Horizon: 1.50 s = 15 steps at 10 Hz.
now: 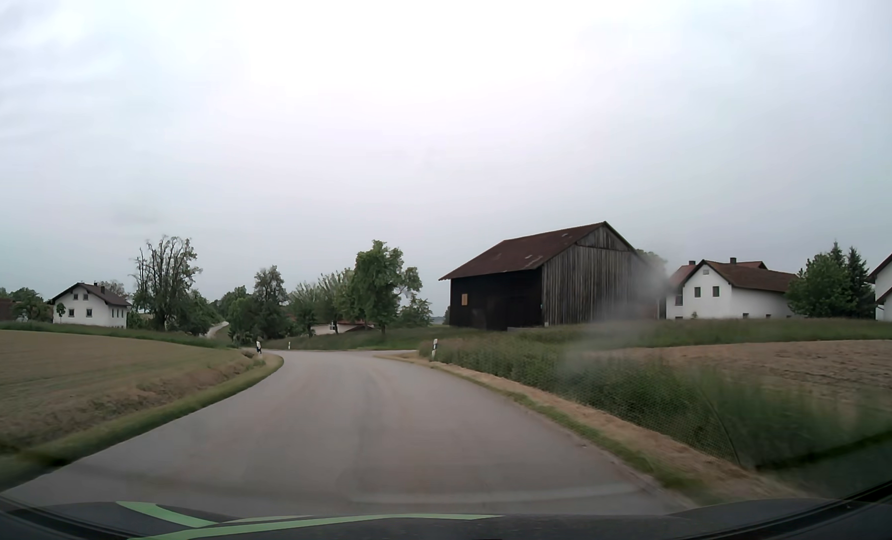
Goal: Follow the waypoints while adhering to traffic rules and regulations
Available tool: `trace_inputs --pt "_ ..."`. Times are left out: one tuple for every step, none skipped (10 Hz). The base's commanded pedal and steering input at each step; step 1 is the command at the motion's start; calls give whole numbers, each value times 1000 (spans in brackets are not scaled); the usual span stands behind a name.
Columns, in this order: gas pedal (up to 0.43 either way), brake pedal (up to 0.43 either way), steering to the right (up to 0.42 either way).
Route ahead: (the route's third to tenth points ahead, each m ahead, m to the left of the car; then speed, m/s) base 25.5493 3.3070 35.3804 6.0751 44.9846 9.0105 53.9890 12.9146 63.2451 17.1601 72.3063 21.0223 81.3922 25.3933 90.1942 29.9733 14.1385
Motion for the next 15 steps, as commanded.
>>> trace_inputs --pt "287 0 -43" --pt "287 0 -43" --pt "287 0 -44" --pt "287 0 -46" --pt "280 0 -47" --pt "280 0 -50" --pt "268 0 -51" --pt "268 0 -51" --pt "260 0 -51" --pt "248 0 -50" --pt "248 0 -48" --pt "248 0 -45" --pt "248 0 -45" --pt "248 0 -45" --pt "240 0 -45"
